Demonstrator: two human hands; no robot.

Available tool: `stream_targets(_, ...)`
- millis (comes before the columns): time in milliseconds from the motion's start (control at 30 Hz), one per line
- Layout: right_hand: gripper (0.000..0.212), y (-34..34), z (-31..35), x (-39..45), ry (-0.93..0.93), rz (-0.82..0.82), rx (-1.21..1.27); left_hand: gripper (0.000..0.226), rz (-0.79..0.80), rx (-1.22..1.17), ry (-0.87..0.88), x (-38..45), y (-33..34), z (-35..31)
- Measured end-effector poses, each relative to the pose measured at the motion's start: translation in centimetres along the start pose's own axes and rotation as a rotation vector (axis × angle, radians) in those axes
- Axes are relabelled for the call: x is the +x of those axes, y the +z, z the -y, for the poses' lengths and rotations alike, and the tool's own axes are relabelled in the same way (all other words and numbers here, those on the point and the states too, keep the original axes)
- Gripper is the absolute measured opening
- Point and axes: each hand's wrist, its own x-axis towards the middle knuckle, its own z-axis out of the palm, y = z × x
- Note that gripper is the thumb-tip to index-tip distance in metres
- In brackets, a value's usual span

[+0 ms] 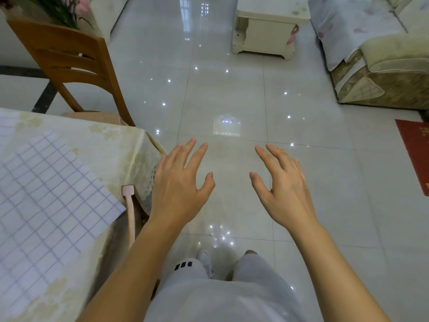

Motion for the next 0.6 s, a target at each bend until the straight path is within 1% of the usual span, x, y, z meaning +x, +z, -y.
stream_targets(100,0.058,0.4,-0.4,2.8,-0.014,0.014,-0.004,0.063,0.025,0.002,-0.047,2.6,0.5,0.8)
stream_targets(233,0.056,1.2,-1.0,7.0,-0.029,0.027,0.016,0.062,0.006,0.008,-0.042,6.0,1.4,1.8)
stream_targets(333,0.056,1.9,-1.8,10.5,-0.077,0.037,0.016,0.062,0.003,0.022,-0.068,8.8,2.3,2.0)
stream_targets(600,0.053,2.1,-5.1,24.1,-0.202,0.144,0.046,0.062,-0.020,0.102,-0.208,18.8,4.4,0.5)
